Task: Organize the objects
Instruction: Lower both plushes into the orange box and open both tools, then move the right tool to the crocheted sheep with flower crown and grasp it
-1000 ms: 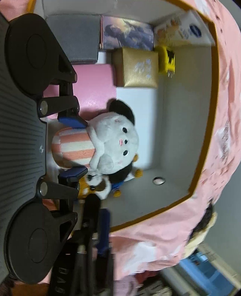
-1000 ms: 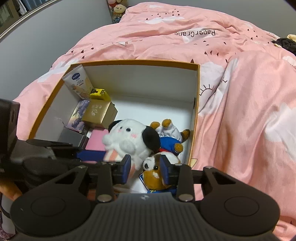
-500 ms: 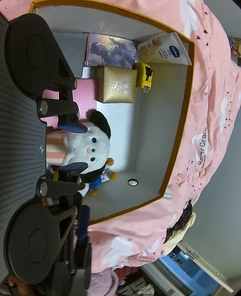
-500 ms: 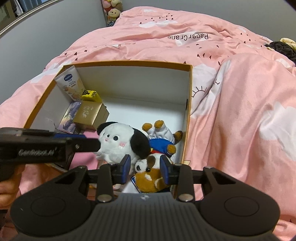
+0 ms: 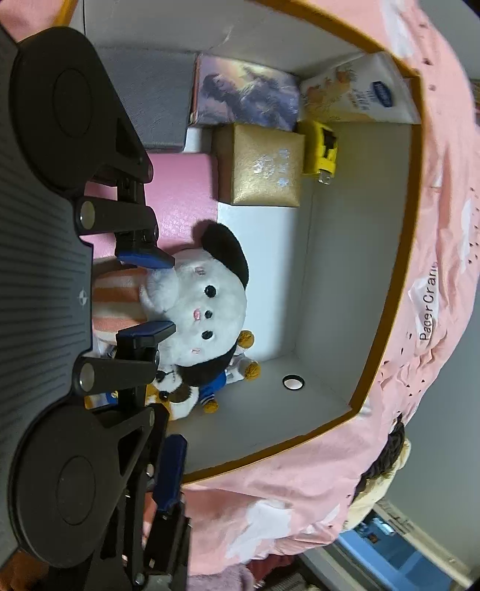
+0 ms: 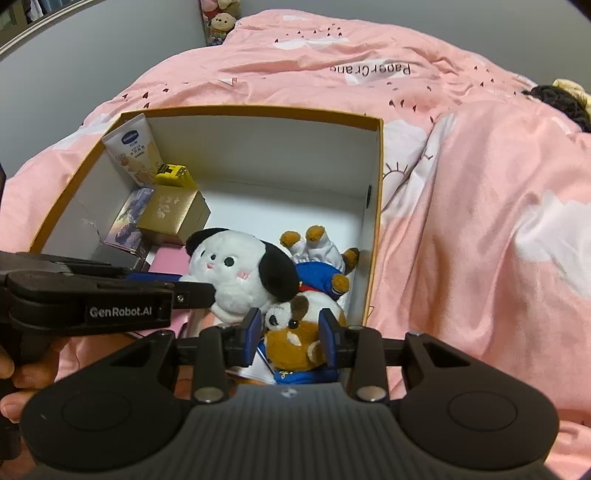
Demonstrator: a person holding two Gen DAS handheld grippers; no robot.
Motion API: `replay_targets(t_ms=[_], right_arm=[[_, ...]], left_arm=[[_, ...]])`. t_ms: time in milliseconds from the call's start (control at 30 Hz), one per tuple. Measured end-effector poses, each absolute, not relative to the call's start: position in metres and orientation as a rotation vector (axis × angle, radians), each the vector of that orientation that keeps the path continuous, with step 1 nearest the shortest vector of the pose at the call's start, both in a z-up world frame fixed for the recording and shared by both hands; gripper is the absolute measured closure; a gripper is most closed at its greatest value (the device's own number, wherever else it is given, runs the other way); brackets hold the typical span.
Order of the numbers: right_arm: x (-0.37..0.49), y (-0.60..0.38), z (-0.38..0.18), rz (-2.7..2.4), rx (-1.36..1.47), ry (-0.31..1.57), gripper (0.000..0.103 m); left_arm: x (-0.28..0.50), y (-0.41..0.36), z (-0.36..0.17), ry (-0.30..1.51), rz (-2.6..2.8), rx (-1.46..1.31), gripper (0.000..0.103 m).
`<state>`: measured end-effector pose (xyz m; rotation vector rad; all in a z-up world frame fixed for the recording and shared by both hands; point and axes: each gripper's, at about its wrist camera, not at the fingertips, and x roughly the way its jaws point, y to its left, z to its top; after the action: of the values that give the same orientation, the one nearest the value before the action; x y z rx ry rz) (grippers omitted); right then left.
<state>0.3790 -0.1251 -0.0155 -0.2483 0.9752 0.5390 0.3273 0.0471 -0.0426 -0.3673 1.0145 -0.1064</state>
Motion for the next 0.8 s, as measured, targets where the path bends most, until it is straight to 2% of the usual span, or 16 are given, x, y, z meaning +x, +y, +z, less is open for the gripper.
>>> replay_targets(t_ms=[33,100,167,433,800], right_arm=[[0.376,-0.125,-0.012,0.54,-0.248,0.964,0.063],[0.367,-0.129,-0.004,0.546,-0.236,0.925,0.05],[0.358,-0.134,0.005,0.55,-0.218,0.892,0.048],[0.312,-0.153,0.031,0.589,-0.142,0.874,0.045],[0.255,-0.148,-0.007,0.649,-0.325,1.043,0.045]], left_arm=[[0.324,0.045,-0.039,1.01,-0.103,-0.35,0.068],[0.316,0.045,-0.028,0.982,-0.122,-0.356,0.068],[0.305,0.046,-0.014,0.95,-0.153,-0.373,0.068],[0.252,0.04,0.03,0.888,-0.211,-0.257,0.067],[0.189,0.029,0.004,1.038,-0.17,-0.118,0.067]])
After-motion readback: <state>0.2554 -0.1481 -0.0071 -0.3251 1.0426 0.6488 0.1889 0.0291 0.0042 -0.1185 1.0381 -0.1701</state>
